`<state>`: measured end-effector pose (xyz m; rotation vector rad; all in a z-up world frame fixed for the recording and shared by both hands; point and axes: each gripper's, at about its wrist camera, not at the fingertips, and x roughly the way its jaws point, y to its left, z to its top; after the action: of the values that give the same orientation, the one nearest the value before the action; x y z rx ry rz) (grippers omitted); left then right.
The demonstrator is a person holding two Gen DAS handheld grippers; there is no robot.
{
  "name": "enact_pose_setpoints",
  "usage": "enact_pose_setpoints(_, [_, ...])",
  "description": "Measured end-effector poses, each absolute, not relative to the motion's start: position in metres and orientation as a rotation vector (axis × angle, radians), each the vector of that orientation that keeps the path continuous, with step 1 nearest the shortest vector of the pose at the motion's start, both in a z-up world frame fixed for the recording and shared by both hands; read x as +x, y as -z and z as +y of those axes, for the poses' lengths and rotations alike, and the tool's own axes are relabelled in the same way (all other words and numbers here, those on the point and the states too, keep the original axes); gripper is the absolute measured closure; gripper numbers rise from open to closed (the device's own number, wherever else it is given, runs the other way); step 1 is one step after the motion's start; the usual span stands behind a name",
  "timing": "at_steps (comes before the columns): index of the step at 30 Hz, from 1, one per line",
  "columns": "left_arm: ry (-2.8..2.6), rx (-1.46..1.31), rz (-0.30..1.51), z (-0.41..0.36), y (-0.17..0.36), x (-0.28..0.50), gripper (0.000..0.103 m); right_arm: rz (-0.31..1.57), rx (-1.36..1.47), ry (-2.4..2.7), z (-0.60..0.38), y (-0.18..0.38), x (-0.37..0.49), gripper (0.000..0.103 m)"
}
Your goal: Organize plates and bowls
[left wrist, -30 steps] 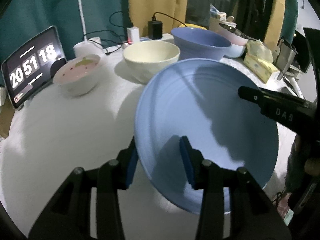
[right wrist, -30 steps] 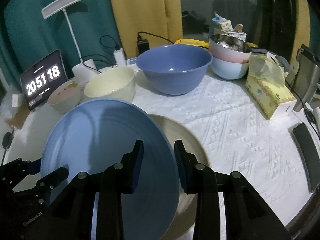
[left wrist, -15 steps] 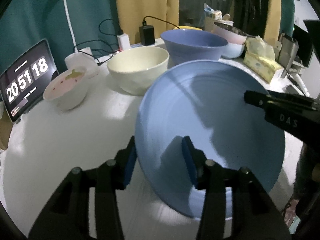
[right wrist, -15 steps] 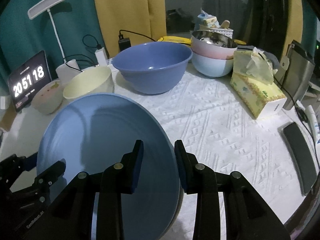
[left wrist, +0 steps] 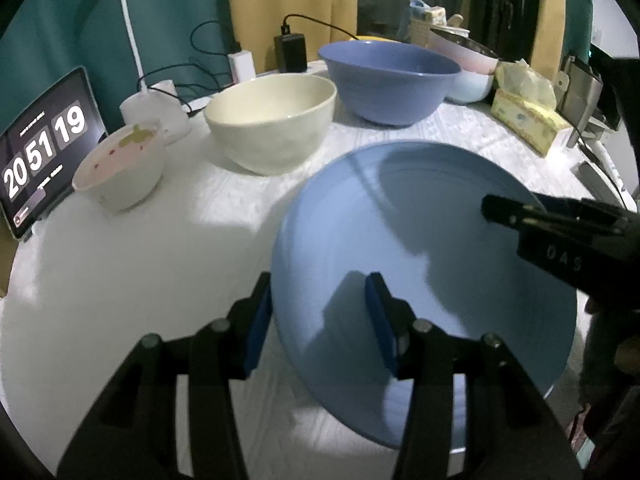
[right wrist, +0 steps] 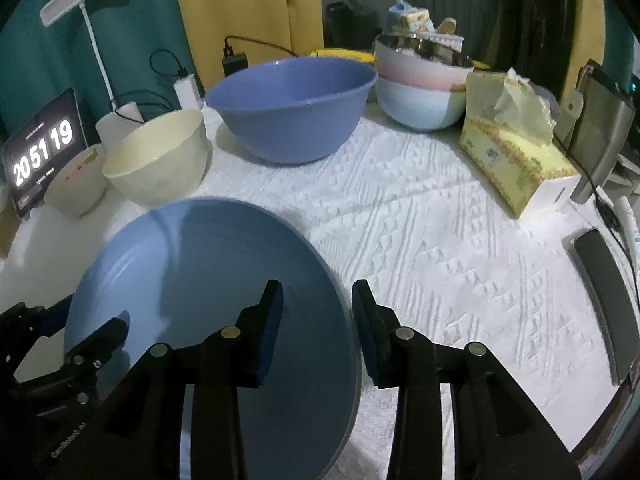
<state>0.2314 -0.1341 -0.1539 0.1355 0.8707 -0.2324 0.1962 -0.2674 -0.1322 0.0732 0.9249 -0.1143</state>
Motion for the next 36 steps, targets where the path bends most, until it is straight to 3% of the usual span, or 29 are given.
enact_pose_setpoints(11, [0.224, 0.119, 0.877, -0.122, 0.155, 0.227, 0.054, 0.928, 0.072, 0.111, -0.260, 0.132, 0.196, 0.053])
enact_pose_setpoints(36, [0.174, 0.097, 0.833, -0.110, 0.129, 0.223, 0.054, 0.916, 0.055, 0.026, -0.244, 0.117, 0.191, 0.053])
